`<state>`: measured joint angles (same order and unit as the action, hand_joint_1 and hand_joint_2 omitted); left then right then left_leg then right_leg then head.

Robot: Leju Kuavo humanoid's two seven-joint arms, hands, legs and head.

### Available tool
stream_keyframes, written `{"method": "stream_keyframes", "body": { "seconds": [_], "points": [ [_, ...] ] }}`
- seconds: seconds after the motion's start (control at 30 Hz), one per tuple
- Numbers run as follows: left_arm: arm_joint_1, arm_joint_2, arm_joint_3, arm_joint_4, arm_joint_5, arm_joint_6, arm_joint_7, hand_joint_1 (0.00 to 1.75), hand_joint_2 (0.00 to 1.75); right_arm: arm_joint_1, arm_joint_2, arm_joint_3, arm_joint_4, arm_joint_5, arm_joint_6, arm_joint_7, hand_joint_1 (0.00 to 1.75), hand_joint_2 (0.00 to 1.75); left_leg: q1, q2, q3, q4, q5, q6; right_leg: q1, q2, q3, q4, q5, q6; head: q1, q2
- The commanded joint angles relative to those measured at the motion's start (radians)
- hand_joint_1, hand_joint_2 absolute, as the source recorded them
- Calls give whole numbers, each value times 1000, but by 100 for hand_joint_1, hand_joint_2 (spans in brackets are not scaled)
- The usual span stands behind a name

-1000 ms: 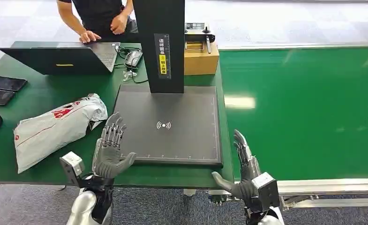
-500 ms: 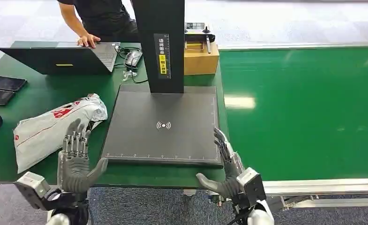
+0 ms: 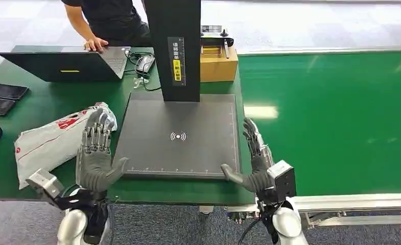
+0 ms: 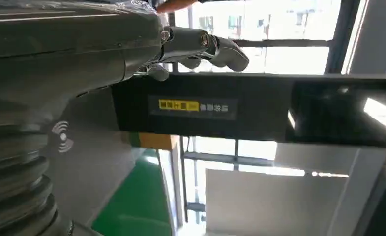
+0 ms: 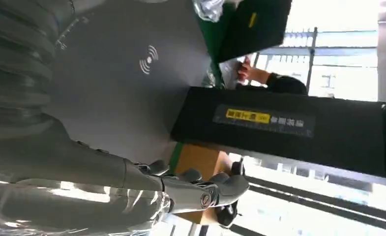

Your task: Moved the parcel from conveyor to table for the left to box.

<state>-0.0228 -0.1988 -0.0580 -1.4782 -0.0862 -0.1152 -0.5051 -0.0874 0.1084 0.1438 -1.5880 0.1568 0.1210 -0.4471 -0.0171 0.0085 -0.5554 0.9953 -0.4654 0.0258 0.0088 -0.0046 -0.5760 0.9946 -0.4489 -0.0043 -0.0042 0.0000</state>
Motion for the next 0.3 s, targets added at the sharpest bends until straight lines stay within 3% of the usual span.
{"method": "stream_keyframes", "body": {
  "seconds": [0.03,0.3],
  "points": [
    [-73,16,-22,119,34,-69,16,0,175,-67,36,-60,88,-8,22,5,0,175,1,-2,2,-2,0,-3,0,-1,3,-2,0,1,1,0],
    [-98,10,-5,173,-18,-43,38,0,175,-48,36,-87,60,15,51,38,0,175,1,-3,3,-3,1,-5,0,-1,3,-3,0,2,0,0]
  ]
}}
